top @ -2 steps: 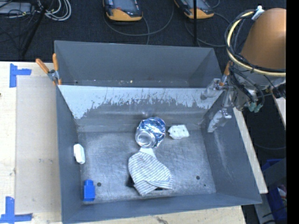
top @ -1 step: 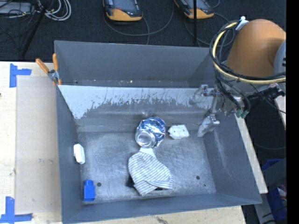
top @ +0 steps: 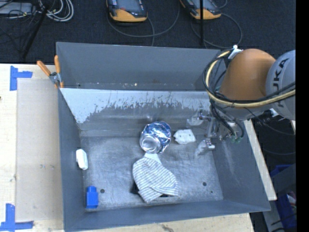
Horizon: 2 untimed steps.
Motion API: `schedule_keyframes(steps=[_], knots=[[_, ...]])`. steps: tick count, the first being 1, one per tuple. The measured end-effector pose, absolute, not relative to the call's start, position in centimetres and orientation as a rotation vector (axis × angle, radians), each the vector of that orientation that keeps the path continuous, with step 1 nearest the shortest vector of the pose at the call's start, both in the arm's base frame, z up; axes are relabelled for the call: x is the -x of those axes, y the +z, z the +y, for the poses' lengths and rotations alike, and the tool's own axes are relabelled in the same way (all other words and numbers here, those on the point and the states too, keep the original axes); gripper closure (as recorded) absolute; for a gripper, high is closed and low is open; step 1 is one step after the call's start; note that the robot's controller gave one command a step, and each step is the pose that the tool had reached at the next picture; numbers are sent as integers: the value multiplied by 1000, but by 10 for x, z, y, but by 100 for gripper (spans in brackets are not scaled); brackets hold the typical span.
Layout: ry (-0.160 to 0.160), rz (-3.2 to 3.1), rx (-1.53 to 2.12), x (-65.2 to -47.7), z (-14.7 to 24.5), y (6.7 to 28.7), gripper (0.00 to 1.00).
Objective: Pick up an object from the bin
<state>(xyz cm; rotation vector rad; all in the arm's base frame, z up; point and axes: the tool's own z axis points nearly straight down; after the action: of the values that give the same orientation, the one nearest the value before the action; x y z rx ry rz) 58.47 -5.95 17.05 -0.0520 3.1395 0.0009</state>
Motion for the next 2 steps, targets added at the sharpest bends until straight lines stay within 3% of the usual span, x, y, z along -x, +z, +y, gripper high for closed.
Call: schedule_keyframes(steps=[1, 2], knots=[[0, 3134, 132, -604, -70, 120, 0], [3, 3121, -47, -622, -65, 88, 0]])
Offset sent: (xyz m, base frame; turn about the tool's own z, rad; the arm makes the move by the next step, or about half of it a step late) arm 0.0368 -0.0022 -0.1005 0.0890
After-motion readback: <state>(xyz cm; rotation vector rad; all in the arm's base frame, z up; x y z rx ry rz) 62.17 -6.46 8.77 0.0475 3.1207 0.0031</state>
